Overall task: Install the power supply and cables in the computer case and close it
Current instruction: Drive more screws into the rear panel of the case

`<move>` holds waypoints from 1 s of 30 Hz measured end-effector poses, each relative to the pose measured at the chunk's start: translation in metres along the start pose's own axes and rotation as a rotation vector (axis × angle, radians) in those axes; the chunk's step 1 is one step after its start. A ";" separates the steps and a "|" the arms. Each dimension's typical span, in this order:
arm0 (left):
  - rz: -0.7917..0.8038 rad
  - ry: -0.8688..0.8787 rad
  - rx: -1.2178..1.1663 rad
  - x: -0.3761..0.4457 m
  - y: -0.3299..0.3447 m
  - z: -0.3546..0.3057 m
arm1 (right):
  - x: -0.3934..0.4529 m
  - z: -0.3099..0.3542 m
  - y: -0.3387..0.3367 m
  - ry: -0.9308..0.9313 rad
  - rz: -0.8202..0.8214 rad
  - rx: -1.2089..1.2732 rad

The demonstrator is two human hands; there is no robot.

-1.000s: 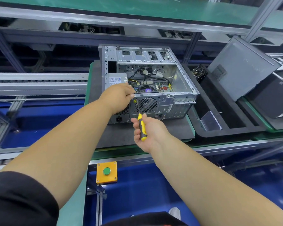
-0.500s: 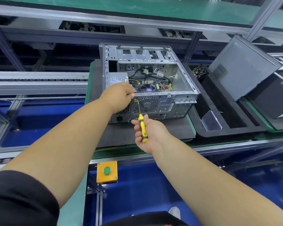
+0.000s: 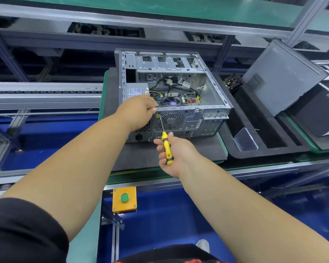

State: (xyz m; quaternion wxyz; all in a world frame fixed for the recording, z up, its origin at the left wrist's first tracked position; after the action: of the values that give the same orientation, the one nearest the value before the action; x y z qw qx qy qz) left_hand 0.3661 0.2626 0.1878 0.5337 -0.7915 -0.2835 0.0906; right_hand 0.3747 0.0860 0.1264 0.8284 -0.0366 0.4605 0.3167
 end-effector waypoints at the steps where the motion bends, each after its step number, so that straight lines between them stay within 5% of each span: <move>1: -0.002 0.000 -0.001 0.000 0.000 0.000 | 0.001 0.000 0.000 0.010 0.013 0.029; 6: -0.008 -0.007 -0.015 0.000 0.000 0.001 | 0.001 -0.003 0.002 -0.056 0.003 0.128; 14: -0.003 -0.019 -0.015 0.001 0.002 0.004 | 0.002 -0.001 0.000 -0.090 -0.043 -0.044; 22: -0.001 -0.019 -0.013 0.001 0.003 0.004 | -0.001 -0.002 0.006 -0.064 0.026 0.132; 30: -0.011 -0.004 -0.016 0.001 0.002 0.002 | -0.001 0.000 0.000 -0.093 -0.081 -0.063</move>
State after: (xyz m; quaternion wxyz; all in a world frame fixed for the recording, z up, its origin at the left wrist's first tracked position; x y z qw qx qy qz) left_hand 0.3668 0.2640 0.1858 0.5271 -0.7941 -0.2897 0.0870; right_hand 0.3736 0.0855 0.1273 0.8594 -0.0664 0.4096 0.2987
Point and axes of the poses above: each hand's wrist, its own x-axis towards the middle knuckle, its own y-axis out of the palm, z = x × y, the point moved 7 cm from there along x, towards the middle knuckle, and after that the axes turned 5 degrees about -y, right-handed, at the moved point
